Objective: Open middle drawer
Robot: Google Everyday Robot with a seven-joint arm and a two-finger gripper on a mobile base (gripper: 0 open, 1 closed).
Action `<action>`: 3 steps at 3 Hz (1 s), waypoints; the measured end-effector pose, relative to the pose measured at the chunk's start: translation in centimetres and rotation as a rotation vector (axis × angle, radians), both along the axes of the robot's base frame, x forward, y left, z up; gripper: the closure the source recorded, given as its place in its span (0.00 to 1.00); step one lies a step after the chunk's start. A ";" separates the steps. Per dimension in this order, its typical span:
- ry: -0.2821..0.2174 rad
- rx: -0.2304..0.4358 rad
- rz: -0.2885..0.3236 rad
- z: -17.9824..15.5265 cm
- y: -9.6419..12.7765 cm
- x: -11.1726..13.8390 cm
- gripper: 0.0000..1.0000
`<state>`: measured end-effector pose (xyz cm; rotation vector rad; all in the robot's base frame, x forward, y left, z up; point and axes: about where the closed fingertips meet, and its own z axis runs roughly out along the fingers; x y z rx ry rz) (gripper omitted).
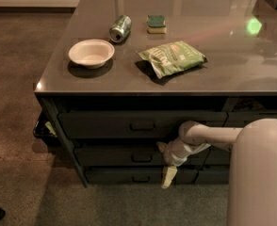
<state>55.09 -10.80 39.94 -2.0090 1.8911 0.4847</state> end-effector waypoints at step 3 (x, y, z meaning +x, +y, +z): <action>0.025 0.002 0.001 0.2 0.0 -0.2 0.00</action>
Offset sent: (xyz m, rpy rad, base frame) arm -0.1617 0.0179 -0.0127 0.1121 0.3969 -0.0316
